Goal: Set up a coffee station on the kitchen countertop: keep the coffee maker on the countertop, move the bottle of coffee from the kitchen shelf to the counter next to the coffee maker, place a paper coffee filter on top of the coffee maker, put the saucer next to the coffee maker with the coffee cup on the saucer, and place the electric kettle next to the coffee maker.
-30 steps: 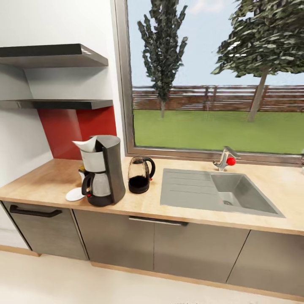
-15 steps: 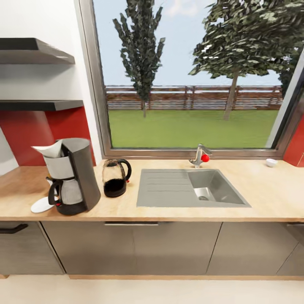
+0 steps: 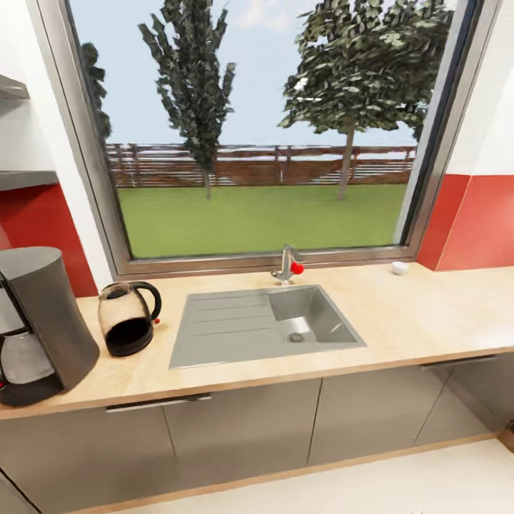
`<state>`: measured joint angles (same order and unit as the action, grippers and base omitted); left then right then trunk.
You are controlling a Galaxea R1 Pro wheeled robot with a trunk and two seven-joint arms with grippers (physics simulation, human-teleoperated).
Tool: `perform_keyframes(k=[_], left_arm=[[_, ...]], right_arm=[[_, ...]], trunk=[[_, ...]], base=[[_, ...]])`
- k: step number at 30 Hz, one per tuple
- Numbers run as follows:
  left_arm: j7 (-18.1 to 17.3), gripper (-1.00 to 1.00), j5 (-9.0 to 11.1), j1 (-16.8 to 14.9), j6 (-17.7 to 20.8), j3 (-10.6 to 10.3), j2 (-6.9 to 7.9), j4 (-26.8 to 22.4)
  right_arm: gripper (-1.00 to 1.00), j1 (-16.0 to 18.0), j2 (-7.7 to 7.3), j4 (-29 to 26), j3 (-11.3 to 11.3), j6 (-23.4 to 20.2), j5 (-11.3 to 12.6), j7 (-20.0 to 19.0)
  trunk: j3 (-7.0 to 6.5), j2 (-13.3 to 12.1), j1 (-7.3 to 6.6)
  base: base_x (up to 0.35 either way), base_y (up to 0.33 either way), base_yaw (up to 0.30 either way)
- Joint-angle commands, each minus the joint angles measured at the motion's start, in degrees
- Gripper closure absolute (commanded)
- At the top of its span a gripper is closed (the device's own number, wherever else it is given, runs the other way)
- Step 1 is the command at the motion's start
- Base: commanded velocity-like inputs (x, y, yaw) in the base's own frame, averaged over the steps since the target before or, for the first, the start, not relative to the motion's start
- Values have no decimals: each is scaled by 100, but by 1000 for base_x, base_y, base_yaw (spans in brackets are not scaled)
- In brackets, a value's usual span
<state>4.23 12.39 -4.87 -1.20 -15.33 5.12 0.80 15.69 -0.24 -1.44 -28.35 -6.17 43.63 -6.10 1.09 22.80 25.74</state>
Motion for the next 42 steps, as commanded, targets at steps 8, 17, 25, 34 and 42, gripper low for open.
perform_keyframes(k=[8,17,25,34,42], left_arm=[[16,-100,58,-6,-12,-38,7,8],[16,-100,67,-6,-12,-32,12,8],[16,-100,70,-6,-19,-32,25,8],[16,-100,70,-6,-24,-32,27,8],[16,-100,70,-6,-21,-32,19,8]], right_arm=[[-100,3,8,-6,-48,-34,61,1],[-100,4,6,-8,-56,-20,66,5],[-100,4,-2,-6,-55,223,63,-13],[-100,4,-3,-12,-48,230,79,-11],[-100,4,-2,-12,-48,235,75,-14]], trunk=[[12,11,4],[12,11,4],[12,11,4],[12,11,4],[12,11,4]], base=[[12,-289,-229],[7,-292,-18],[114,-292,0],[133,-290,-90],[133,-289,-264]])
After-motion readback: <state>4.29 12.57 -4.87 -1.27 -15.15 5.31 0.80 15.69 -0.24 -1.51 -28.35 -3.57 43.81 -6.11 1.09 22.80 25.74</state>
